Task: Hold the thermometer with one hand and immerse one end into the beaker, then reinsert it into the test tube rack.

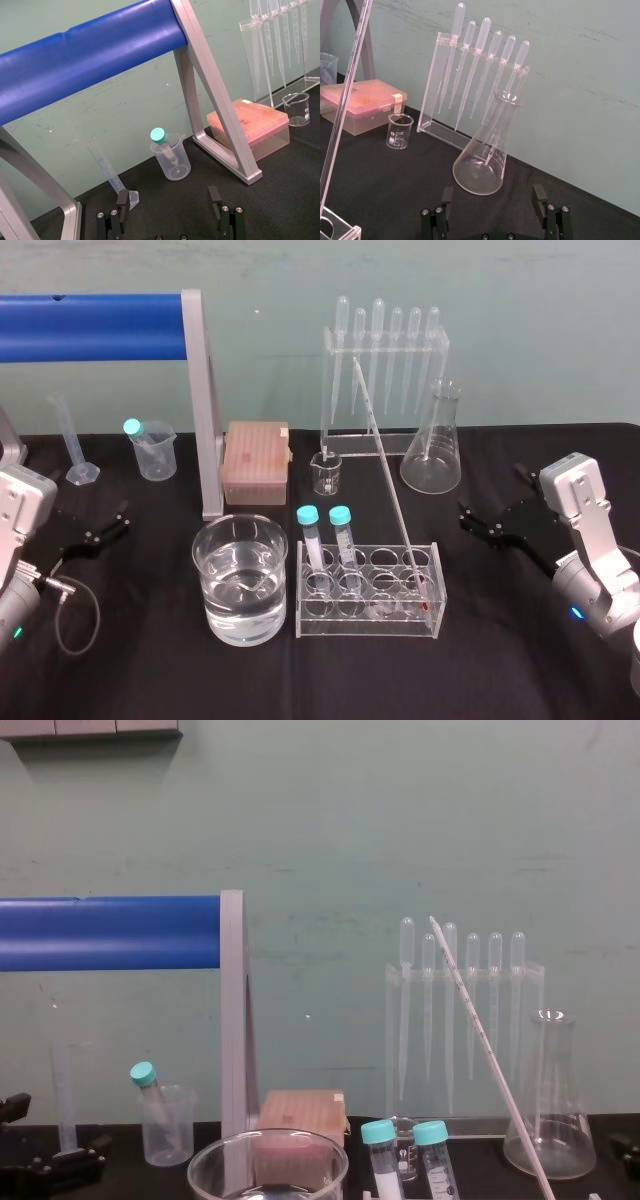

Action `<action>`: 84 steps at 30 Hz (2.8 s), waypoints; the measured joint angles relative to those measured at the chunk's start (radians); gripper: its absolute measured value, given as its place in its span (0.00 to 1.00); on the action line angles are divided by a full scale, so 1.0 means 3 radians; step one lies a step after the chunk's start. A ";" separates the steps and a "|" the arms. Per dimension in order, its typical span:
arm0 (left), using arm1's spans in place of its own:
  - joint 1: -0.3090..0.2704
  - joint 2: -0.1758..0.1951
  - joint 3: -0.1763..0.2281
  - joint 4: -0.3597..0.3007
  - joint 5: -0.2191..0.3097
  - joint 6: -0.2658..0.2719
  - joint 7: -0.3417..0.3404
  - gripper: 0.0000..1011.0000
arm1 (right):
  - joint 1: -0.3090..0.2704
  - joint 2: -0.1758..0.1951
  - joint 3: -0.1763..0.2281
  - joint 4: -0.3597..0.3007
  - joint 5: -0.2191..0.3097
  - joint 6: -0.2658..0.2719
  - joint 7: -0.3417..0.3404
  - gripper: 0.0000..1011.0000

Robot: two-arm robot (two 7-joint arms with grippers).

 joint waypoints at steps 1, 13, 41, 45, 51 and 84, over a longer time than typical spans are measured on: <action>0.0000 0.0000 0.0000 0.0000 0.0000 0.0000 0.0000 1.00 | 0.0000 0.0000 0.0000 0.0000 0.0000 0.0000 0.0000 0.99; 0.0000 0.0000 0.0000 0.0000 0.0000 0.0000 0.0000 1.00 | 0.0000 0.0000 0.0000 0.0000 0.0000 0.0000 0.0000 0.99; 0.0000 0.0000 0.0000 0.0000 0.0000 0.0000 0.0000 1.00 | 0.0000 0.0000 0.0000 0.0000 0.0000 0.0000 0.0000 0.99; 0.0000 0.0000 0.0000 0.0000 0.0000 0.0000 0.0000 1.00 | 0.0000 0.0000 0.0000 0.0000 0.0000 0.0000 0.0000 0.99; 0.0000 0.0000 0.0000 0.0000 0.0000 0.0000 0.0000 1.00 | -0.0030 -0.0034 0.0098 -0.0036 0.0080 0.0001 0.0000 0.99; 0.0000 0.0000 0.0000 0.0000 0.0000 0.0000 0.0000 1.00 | 0.0184 -0.0521 0.0425 -0.0921 0.1056 0.0467 0.0809 0.99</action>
